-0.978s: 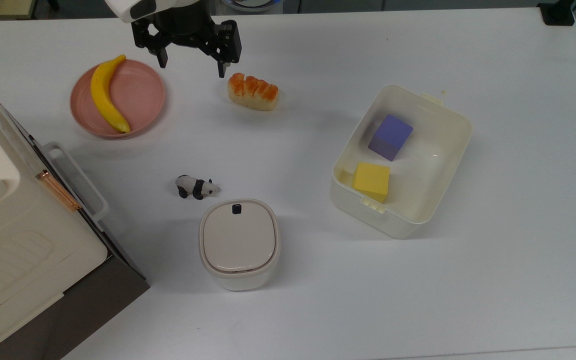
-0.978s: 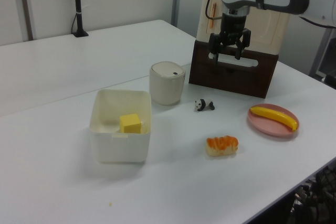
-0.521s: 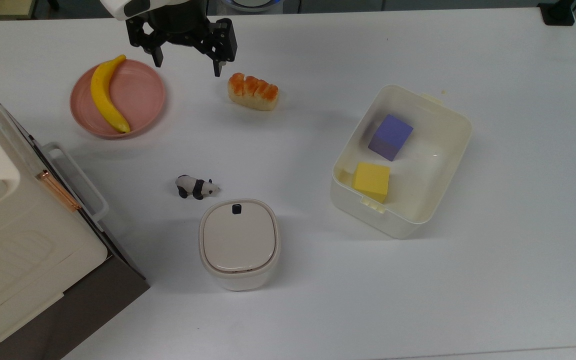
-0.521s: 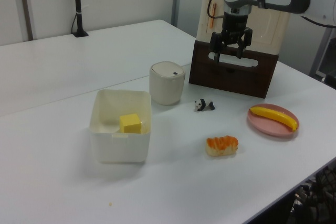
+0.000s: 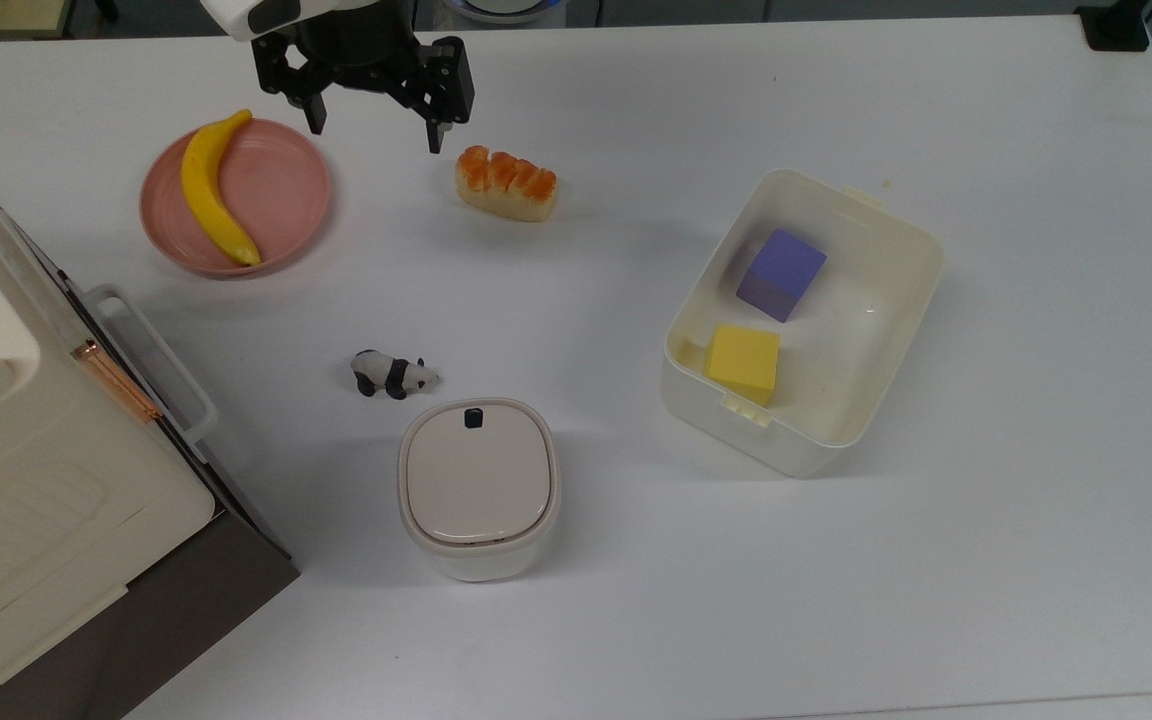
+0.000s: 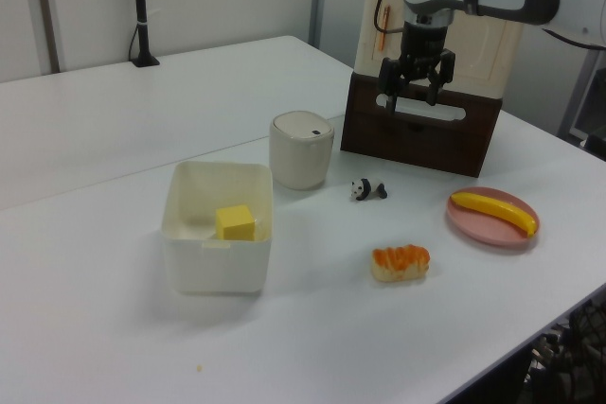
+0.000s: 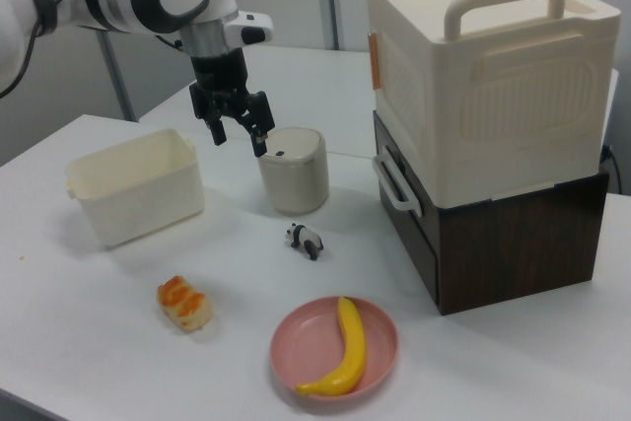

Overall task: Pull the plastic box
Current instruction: 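Move the open gripper over to the white plastic box rim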

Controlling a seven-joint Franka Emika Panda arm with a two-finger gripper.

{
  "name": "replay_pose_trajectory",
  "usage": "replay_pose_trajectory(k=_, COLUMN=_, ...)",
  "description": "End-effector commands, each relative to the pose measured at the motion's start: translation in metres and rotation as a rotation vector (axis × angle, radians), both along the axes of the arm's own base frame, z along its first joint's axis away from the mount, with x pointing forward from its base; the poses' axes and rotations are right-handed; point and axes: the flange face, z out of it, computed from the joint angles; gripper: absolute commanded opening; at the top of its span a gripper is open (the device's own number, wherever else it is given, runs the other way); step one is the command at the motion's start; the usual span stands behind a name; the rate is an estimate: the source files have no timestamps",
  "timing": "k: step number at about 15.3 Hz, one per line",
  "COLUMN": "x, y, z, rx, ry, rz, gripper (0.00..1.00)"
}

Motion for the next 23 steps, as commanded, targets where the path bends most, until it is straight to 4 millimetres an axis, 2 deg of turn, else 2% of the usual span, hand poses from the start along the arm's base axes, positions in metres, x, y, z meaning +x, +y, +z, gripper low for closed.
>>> replay_pose_trajectory(k=1, x=-0.004, y=0.000, z=0.005, rx=-0.013, ry=-0.004, rz=0.020, gripper=1.00)
replay_pose_trajectory(k=5, x=-0.002, y=0.001, z=0.002, rx=-0.004, ry=0.000, rz=0.019, gripper=1.00)
replay_pose_trajectory(k=8, x=-0.002, y=0.005, z=0.009, rx=-0.005, ry=-0.009, rz=0.027, gripper=1.00)
replay_pose_trajectory(k=13, x=-0.002, y=0.017, z=0.009, rx=0.002, ry=-0.005, rz=0.127, gripper=1.00)
replay_pose_trajectory(k=14, x=-0.001, y=0.026, z=0.009, rx=0.008, ry=-0.004, rz=0.176, gripper=1.00)
replay_pose_trajectory(k=18, x=0.005, y=0.093, z=0.005, rx=0.102, ry=-0.037, rz=0.540, gripper=1.00)
replay_pose_trajectory(k=21, x=0.019, y=0.133, z=-0.018, rx=0.156, ry=-0.075, rz=0.790, gripper=1.00)
replay_pose_trajectory(k=23, x=0.025, y=0.154, z=-0.026, rx=0.147, ry=-0.108, rz=0.925, gripper=1.00)
